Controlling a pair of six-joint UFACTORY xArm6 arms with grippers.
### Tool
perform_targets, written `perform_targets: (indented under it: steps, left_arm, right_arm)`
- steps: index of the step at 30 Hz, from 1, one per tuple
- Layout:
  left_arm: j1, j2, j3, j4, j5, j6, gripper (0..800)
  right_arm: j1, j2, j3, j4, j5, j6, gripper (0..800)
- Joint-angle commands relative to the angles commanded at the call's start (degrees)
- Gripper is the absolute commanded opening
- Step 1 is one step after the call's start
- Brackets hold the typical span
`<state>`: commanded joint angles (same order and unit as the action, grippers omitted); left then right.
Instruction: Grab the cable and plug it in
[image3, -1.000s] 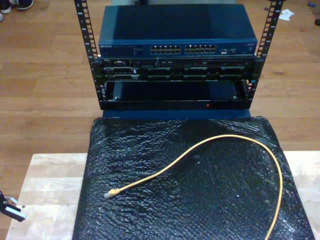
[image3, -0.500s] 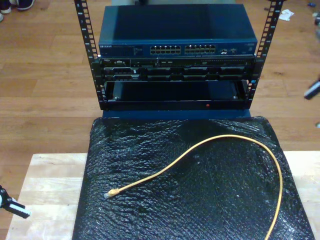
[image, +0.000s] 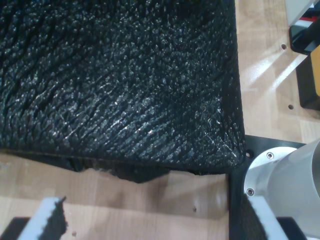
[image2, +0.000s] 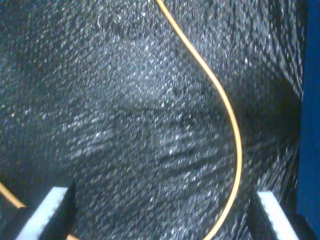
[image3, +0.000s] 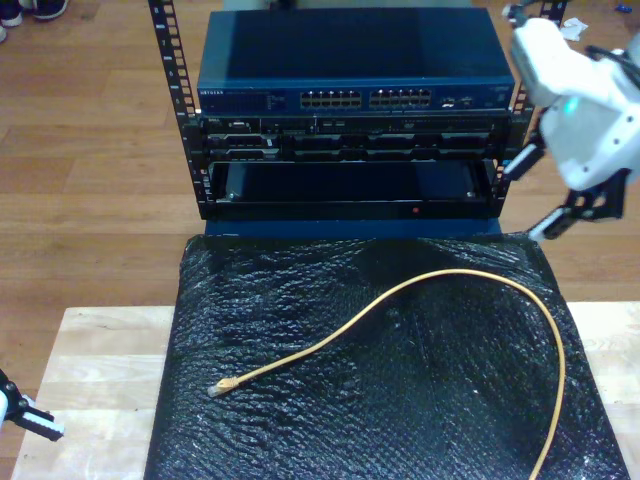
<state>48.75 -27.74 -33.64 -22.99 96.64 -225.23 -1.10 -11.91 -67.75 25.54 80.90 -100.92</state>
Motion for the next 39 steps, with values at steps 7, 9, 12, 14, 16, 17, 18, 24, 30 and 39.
perform_targets:
  steps: [7, 9, 12, 14, 16, 17, 18, 24, 30, 39]
  left_arm:
    - [0.0, 0.09, 0.0, 0.0, 0.0, 0.0, 799]
    - [0.0, 0.44, 0.0, 0.0, 0.0, 0.0, 799]
    - [0.0, 0.88, 0.0, 0.0, 0.0, 0.0, 799]
    - [0.0, 0.88, 0.0, 0.0, 0.0, 0.0, 800]
    - [0.0, 0.88, 0.0, 0.0, 0.0, 0.0, 800]
    - [0.0, 0.88, 0.0, 0.0, 0.09, 0.0, 799]
    - [0.0, 0.88, 0.0, 0.0, 0.0, 0.0, 800]
    - [0.0, 1.05, 0.0, 0.0, 0.09, 0.09, 799]
    - [0.0, 1.32, 0.0, 0.0, 0.18, 0.09, 800]
    - [0.0, 1.32, 0.0, 0.0, 0.09, 0.09, 800]
  right_arm:
    - [6.24, 0.09, 0.79, -0.44, -2.29, 2.02, 800]
    - [7.3, 0.09, 1.41, -0.53, -2.9, 4.22, 800]
    - [9.49, 0.09, 2.2, -0.62, -4.66, 5.36, 800]
    - [11.34, 0.09, 2.29, -0.7, -5.1, 5.54, 800]
    - [12.22, 0.18, 2.29, -0.7, -5.45, 5.63, 800]
    - [12.75, 0.18, 2.29, -0.7, -5.71, 5.8, 800]
    - [13.54, 0.26, 2.29, -0.7, -6.15, 6.33, 800]
    - [19.52, 2.81, 2.2, -3.16, -9.41, 8.26, 800]
    - [24.7, 4.84, 2.11, -6.95, -12.4, 11.78, 800]
    - [30.59, 8.79, 1.67, -11.34, -15.82, 17.93, 799]
